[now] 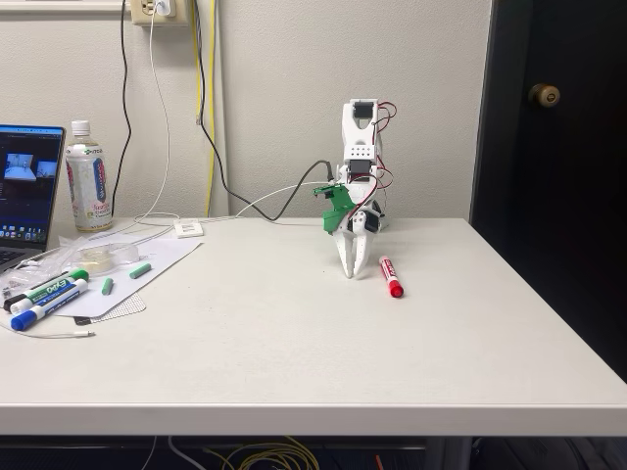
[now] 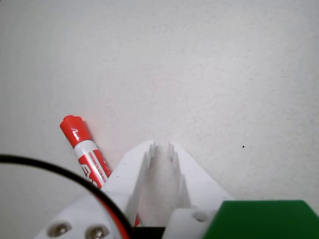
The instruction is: Pick up the red marker.
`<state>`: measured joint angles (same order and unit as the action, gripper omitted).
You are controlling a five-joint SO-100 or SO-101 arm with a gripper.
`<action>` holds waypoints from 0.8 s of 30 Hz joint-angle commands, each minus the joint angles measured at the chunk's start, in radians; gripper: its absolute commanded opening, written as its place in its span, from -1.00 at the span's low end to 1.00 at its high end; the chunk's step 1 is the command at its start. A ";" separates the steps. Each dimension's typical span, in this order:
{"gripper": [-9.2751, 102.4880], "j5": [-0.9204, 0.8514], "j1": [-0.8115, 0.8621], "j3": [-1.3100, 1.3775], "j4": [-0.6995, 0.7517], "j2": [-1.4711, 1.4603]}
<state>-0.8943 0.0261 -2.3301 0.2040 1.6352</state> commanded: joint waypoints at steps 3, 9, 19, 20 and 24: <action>-0.73 0.006 0.005 0.026 -0.003 0.041; -0.73 0.006 0.006 0.026 -0.003 0.041; -0.73 0.018 0.000 0.044 0.127 0.166; -0.73 0.018 -0.005 0.058 0.172 0.210; -0.73 -0.014 -0.017 0.183 0.374 0.336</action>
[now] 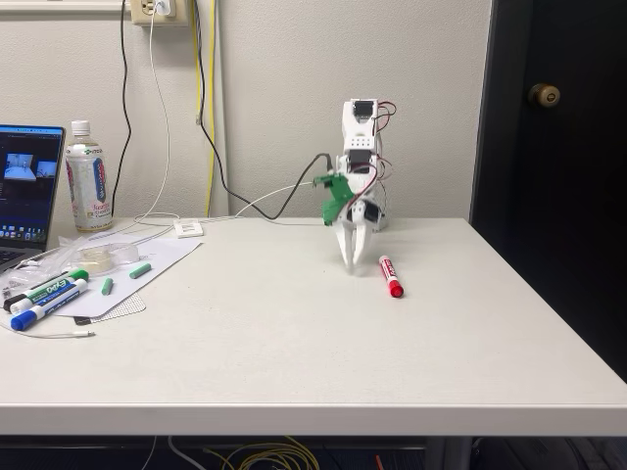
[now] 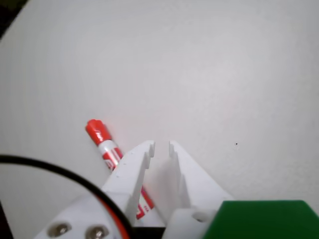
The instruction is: Pick up the red marker.
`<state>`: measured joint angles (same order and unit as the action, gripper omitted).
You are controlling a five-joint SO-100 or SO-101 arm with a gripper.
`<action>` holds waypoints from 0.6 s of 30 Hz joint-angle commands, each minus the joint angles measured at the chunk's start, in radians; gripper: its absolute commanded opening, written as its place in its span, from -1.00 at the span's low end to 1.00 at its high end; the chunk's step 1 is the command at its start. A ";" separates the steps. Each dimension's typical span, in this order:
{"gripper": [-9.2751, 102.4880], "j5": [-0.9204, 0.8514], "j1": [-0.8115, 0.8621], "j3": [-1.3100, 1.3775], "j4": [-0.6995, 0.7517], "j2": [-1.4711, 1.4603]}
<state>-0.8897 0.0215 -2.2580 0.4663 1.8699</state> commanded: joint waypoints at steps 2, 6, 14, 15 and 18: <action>-0.73 -0.061 -0.015 0.169 0.184 0.141; -0.73 -0.196 -0.015 0.175 0.201 0.265; -0.74 -0.383 -0.014 0.206 0.285 0.385; -0.74 -0.383 -0.018 0.212 0.296 0.394; -0.74 -0.393 -0.034 0.258 0.360 0.397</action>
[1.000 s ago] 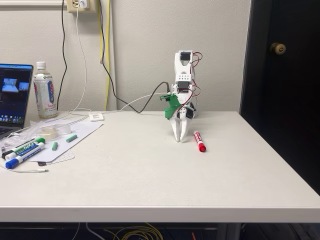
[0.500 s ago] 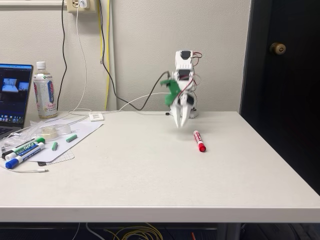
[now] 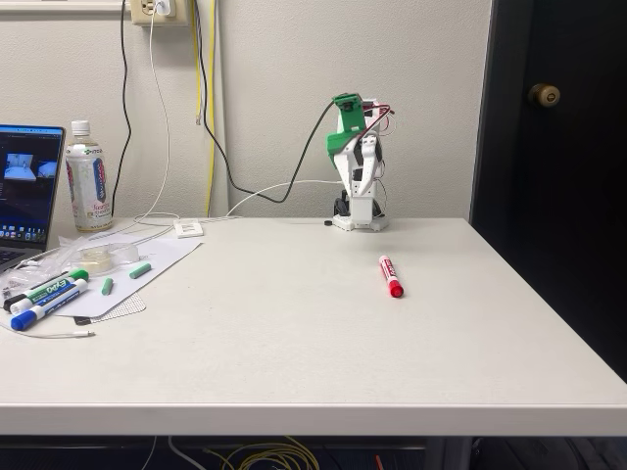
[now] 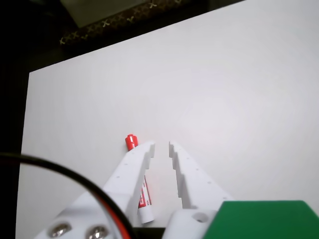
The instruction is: Pick up the red marker.
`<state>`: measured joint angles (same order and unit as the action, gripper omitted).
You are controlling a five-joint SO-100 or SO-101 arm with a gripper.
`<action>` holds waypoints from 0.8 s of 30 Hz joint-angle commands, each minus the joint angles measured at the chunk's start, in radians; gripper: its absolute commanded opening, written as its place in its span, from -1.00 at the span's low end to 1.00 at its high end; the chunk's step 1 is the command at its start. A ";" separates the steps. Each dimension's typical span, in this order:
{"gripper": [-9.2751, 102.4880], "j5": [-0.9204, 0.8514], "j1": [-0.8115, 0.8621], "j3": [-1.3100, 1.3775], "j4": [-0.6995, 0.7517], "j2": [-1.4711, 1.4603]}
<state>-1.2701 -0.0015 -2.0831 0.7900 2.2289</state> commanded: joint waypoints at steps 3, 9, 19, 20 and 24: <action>-0.74 -0.028 -0.018 0.098 0.086 0.055; -0.74 -0.060 -0.025 0.118 0.190 0.057; -0.81 -0.028 -0.078 0.163 0.267 -0.052; -0.80 -0.021 -0.084 0.167 0.267 -0.071; -0.69 -0.014 -0.100 0.167 0.244 -0.127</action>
<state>-1.2901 -0.0920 -1.9712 1.0508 2.1200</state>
